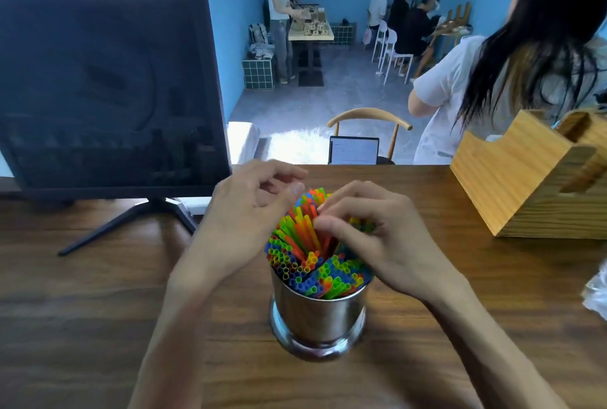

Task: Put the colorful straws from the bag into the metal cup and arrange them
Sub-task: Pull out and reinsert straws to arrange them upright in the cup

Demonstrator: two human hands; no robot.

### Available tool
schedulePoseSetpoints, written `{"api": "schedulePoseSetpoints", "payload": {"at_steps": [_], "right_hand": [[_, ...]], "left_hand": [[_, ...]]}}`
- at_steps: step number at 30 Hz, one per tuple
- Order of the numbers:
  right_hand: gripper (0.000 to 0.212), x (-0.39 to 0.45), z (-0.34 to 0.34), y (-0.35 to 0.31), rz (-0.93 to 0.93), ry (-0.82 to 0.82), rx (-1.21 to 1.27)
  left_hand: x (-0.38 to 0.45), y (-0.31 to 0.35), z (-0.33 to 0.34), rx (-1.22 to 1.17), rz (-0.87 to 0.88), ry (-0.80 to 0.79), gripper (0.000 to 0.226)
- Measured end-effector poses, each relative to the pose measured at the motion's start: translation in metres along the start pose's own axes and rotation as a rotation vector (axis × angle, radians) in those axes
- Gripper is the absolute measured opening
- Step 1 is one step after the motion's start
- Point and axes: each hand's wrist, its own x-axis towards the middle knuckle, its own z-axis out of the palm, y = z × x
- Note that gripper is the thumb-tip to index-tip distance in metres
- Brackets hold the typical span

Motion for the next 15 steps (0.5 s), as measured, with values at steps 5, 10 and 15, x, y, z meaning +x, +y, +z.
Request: {"api": "schedulePoseSetpoints", "payload": {"at_steps": [5,10,15], "right_hand": [[0.028,0.000,-0.010,0.004,0.099,-0.089,0.058],[0.049,-0.004,-0.024,0.007,0.072,-0.311,0.117],[0.051,-0.005,-0.018,0.007,0.110,-0.385,0.110]], "left_hand": [[0.001,-0.004,0.002,0.098,-0.017,-0.184,0.019],[-0.003,-0.004,0.004,0.077,0.042,-0.040,0.010],[-0.005,0.002,0.005,-0.014,0.063,0.004,0.010]]}}
